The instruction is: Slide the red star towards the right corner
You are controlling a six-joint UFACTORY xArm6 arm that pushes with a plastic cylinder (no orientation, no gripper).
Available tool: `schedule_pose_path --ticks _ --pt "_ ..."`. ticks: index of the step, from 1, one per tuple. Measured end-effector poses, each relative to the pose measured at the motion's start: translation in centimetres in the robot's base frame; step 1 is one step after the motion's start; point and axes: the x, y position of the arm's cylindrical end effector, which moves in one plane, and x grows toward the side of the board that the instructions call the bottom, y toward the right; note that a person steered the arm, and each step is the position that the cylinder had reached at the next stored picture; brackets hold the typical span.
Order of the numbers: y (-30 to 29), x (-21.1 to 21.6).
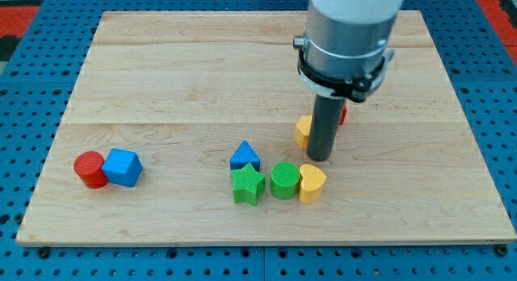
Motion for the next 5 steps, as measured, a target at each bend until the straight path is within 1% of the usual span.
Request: schedule_pose_path --ticks 1,2,3,4,5 --pt "1.3 -3.5" --pt "-2.3 -4.0" --pt "-0.3 -8.8" --pt "2.1 -9.3" --pt "6.5 -6.3"
